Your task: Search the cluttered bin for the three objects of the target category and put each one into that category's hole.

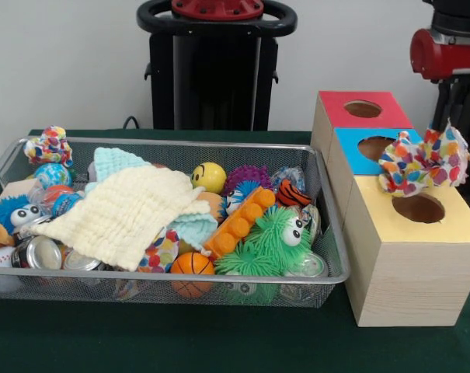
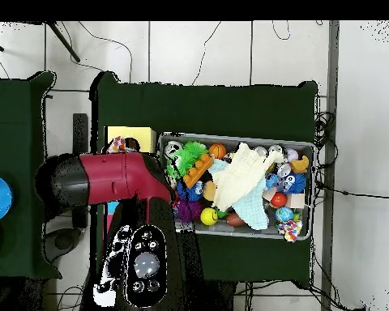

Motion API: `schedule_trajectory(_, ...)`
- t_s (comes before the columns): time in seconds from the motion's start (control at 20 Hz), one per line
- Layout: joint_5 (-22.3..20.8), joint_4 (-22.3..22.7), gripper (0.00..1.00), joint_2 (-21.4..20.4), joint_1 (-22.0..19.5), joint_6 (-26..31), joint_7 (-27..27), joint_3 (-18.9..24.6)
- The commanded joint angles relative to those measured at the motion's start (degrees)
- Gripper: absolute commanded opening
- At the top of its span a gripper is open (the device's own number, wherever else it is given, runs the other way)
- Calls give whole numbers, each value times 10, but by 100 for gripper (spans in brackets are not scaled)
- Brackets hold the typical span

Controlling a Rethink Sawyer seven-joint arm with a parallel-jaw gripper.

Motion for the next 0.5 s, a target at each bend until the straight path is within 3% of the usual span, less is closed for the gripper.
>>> schedule_trajectory(0.05, 19, -11, 0, 50, 3, -44, 163, -14)
schedule_trajectory(0.5, 11, 12, 0, 46, -24, -79, 123, 6)
